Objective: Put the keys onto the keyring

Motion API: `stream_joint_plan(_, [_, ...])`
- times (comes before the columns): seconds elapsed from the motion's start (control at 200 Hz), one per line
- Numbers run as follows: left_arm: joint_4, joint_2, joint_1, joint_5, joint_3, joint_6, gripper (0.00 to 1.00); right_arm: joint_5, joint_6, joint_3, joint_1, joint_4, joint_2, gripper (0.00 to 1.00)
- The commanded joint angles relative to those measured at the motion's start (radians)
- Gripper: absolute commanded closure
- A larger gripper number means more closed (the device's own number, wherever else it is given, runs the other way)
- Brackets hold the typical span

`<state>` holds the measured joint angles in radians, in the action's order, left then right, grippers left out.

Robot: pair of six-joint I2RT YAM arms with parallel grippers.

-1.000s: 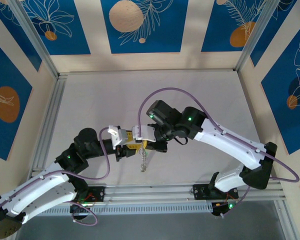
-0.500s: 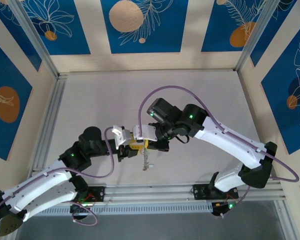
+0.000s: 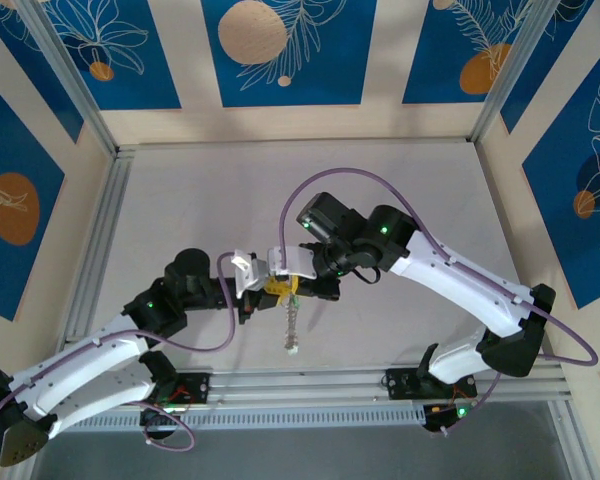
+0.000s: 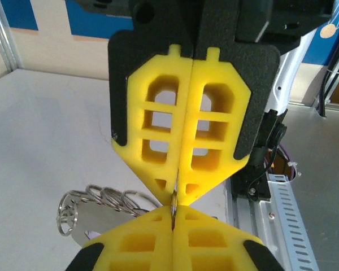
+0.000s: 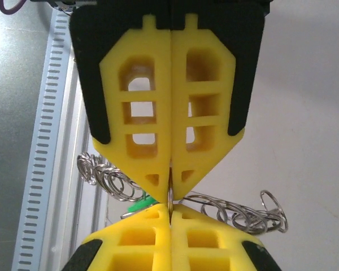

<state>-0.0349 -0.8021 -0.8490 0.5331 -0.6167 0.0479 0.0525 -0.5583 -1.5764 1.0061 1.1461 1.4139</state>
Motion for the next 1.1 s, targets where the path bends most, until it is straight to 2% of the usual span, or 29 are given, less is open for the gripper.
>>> stream_joint_plan(0.0, [0.012, -0.003, -0.005, 0.037, -0.034, 0.017, 1.0, 0.062, 0.0, -0.034, 0.002, -0.029, -0.029, 1.0])
stream_joint_plan(0.025, [0.014, 0.001, -0.006, 0.039, -0.034, 0.017, 1.0, 0.065, 0.004, -0.028, 0.001, -0.034, -0.034, 0.99])
stream_joint_plan(0.16, [-0.007, 0.048, -0.005, 0.016, -0.022, 0.01, 1.0, 0.094, 0.057, 0.061, -0.01, -0.119, -0.09, 0.71])
stream_joint_plan(0.23, [-0.022, 0.07, -0.004, 0.018, -0.018, 0.001, 1.0, 0.151, 0.091, 0.123, -0.033, -0.176, -0.138, 0.65])
stream_joint_plan(0.385, [-0.042, 0.081, -0.003, 0.038, -0.023, -0.011, 1.0, 0.33, 0.196, 0.276, -0.152, -0.332, -0.257, 0.64])
stream_joint_plan(0.515, [-0.063, 0.082, -0.003, 0.054, -0.025, -0.021, 1.0, 0.572, 0.317, 0.416, -0.296, -0.493, -0.348, 0.65])
stream_joint_plan(0.625, [-0.094, 0.087, -0.002, 0.062, -0.019, -0.034, 1.0, 0.714, 0.38, 0.486, -0.339, -0.575, -0.369, 0.65])
stream_joint_plan(0.825, [-0.131, 0.087, -0.002, 0.076, -0.015, -0.052, 1.0, 0.839, 0.464, 0.56, -0.337, -0.7, -0.329, 0.65])
stream_joint_plan(0.985, [-0.133, 0.092, -0.002, 0.075, -0.015, -0.051, 1.0, 0.871, 0.479, 0.581, -0.333, -0.733, -0.311, 0.66])
stream_joint_plan(1.095, [-0.141, 0.087, -0.002, 0.075, -0.014, -0.051, 1.0, 0.888, 0.488, 0.592, -0.328, -0.753, -0.298, 0.74])
